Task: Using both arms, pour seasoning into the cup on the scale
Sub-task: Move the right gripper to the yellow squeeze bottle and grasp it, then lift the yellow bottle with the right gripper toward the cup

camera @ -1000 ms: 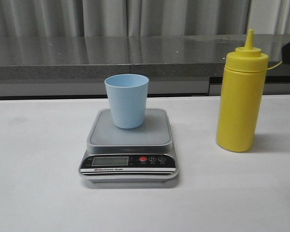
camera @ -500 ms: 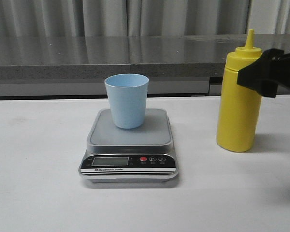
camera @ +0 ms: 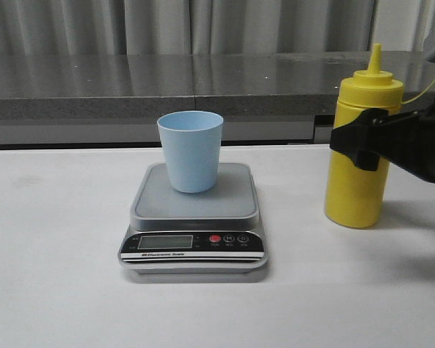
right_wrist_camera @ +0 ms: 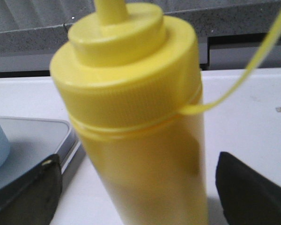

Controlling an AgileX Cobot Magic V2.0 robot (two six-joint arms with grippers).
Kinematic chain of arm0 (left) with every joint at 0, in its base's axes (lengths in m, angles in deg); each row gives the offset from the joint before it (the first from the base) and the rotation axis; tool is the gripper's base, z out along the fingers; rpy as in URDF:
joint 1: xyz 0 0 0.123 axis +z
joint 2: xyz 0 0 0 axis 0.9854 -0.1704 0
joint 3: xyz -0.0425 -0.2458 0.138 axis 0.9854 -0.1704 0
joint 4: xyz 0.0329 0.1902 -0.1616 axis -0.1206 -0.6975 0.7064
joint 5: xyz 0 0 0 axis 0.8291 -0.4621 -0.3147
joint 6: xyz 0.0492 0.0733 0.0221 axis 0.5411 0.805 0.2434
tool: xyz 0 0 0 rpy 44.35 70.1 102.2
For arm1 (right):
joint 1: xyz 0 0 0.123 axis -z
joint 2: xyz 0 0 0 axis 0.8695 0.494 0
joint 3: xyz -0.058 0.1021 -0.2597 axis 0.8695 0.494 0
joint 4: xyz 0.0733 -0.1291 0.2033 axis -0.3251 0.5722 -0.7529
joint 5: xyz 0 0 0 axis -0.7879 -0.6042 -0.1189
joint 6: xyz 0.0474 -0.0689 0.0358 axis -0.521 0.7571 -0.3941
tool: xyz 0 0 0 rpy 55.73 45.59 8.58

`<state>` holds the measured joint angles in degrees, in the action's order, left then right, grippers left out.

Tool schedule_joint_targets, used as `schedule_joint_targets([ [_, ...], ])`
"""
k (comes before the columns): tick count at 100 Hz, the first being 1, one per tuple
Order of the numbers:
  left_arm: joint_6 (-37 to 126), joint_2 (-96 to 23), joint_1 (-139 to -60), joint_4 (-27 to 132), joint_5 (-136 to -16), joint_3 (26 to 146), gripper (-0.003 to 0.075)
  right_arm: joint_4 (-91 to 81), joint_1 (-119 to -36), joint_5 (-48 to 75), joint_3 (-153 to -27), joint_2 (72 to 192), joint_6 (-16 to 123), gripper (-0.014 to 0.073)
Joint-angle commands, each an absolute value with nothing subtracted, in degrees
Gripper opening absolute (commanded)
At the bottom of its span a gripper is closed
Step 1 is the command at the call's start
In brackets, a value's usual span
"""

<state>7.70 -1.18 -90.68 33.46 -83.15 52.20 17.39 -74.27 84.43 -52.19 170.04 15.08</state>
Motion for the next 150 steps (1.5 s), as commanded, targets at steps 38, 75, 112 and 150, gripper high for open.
schedule_joint_targets([
  [38,7.1,-1.6,-90.5,33.7,-78.4,53.8,-0.002,18.0,-74.2,89.6,-59.1,173.9,15.1,0.0654],
  [75,7.1,-1.6,-90.5,33.7,-78.4,53.8,-0.002,18.0,-74.2,89.1,-61.6,176.6,15.1,0.0616],
  [112,7.1,-1.6,-90.5,33.7,-78.4,53.8,-0.002,17.5,-74.2,88.1,-61.6,176.6,15.1,-0.0058],
  [150,7.1,-1.6,-90.5,33.7,-78.4,53.8,-0.002,17.9,-74.2,78.1,-62.5,169.1,21.8,-0.0058],
])
